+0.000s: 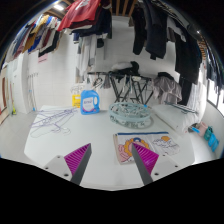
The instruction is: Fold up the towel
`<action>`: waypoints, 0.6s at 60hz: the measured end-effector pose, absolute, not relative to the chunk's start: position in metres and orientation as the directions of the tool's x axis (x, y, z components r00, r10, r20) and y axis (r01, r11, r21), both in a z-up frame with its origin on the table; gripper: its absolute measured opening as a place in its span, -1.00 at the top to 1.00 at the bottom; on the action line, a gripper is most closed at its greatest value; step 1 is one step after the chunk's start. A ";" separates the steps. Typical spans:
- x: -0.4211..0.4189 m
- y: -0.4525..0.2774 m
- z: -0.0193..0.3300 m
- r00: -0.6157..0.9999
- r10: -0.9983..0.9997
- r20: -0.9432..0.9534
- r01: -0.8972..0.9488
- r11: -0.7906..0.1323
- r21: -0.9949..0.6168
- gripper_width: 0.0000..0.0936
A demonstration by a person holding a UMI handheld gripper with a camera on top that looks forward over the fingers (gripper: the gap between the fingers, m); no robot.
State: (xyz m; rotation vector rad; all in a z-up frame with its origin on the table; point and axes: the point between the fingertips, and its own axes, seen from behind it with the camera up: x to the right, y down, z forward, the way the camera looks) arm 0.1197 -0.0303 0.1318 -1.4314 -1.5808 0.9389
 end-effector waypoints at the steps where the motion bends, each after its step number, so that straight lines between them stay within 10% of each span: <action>1: 0.113 -0.029 0.126 -0.049 0.996 0.071 0.414 0.085 -0.906 -0.83; 32: -0.016 -0.002 -0.015 -0.026 0.999 0.025 0.570 0.036 -0.821 -0.76; 34: -0.017 0.000 -0.015 -0.022 0.999 0.036 0.571 0.042 -0.820 -0.62; 36: -0.019 0.005 -0.012 -0.002 0.999 0.054 0.575 0.045 -0.817 0.03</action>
